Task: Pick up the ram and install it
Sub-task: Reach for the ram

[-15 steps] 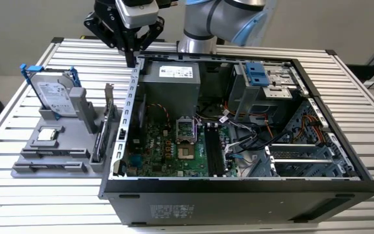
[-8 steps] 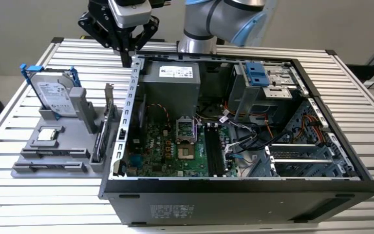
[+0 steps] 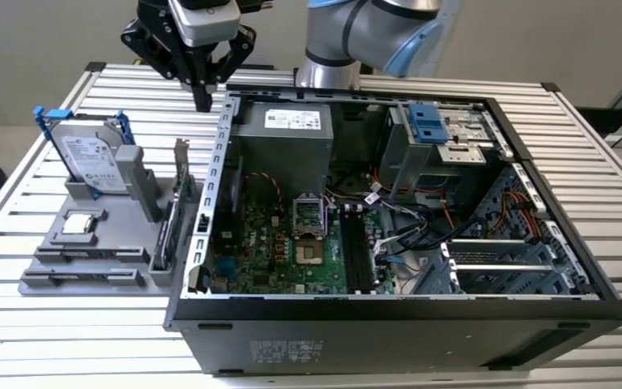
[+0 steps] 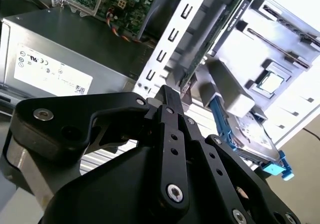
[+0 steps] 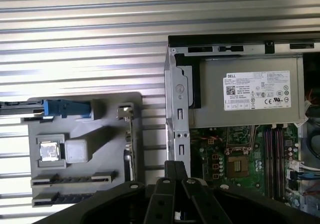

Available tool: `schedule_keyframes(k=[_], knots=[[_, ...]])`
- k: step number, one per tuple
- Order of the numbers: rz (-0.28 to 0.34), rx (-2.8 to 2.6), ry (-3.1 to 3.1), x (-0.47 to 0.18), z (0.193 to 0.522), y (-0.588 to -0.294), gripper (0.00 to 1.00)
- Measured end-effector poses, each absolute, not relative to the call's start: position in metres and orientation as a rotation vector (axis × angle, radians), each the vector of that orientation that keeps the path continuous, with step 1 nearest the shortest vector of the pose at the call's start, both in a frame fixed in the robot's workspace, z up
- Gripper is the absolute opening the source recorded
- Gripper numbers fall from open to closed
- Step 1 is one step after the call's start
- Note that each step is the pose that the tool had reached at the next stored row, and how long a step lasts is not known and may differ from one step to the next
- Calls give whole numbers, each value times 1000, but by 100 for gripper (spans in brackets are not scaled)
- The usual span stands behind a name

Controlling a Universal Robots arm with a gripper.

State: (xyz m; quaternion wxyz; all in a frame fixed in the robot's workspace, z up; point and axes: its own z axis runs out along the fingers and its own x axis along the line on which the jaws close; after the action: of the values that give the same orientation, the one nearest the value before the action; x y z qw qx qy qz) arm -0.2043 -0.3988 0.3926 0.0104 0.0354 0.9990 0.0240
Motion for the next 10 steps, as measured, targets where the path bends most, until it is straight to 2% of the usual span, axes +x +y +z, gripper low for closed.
schedule_keyframes(k=[10], knots=[[75, 110, 3118, -214, 393, -399, 0]])
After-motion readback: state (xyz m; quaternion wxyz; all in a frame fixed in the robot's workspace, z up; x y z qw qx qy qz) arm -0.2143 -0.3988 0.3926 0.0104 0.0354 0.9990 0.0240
